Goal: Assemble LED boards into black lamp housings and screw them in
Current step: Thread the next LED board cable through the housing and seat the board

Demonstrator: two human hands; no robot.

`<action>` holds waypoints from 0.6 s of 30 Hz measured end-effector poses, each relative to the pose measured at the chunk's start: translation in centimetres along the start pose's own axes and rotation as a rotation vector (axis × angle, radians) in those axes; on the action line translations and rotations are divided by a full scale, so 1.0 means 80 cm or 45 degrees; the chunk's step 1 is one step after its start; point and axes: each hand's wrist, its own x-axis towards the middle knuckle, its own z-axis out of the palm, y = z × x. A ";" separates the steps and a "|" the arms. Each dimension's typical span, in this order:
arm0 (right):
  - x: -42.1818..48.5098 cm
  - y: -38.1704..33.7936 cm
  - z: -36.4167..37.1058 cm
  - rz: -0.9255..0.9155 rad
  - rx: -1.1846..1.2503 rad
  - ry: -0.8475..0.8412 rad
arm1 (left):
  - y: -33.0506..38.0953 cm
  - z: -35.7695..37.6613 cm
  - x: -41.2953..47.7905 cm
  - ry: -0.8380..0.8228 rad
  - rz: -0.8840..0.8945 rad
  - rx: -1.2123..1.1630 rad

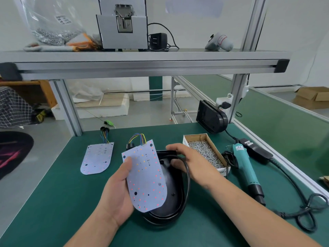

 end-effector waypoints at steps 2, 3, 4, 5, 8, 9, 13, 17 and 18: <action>0.002 -0.003 0.002 0.048 0.181 0.049 | -0.002 0.001 -0.001 0.017 0.027 -0.018; 0.003 -0.005 0.002 0.059 0.251 0.060 | -0.002 0.000 -0.001 0.026 0.038 -0.029; 0.003 -0.006 0.004 0.059 0.291 0.065 | -0.001 -0.002 0.000 0.033 0.050 -0.046; 0.003 -0.007 0.005 0.050 0.310 0.067 | 0.001 -0.003 0.001 0.039 0.059 -0.069; 0.000 -0.009 0.007 0.027 0.279 0.127 | 0.005 -0.008 0.003 0.059 0.060 -0.136; 0.000 -0.009 0.007 0.020 0.267 0.141 | 0.007 -0.009 0.002 0.060 0.058 -0.143; -0.001 -0.012 0.007 0.032 0.382 0.124 | 0.007 -0.007 -0.002 0.049 0.014 -0.080; 0.001 -0.010 0.009 0.053 0.407 0.130 | 0.005 -0.004 -0.003 0.047 -0.008 -0.026; 0.001 -0.009 0.011 0.062 0.456 0.124 | 0.004 -0.004 -0.002 0.050 -0.017 -0.023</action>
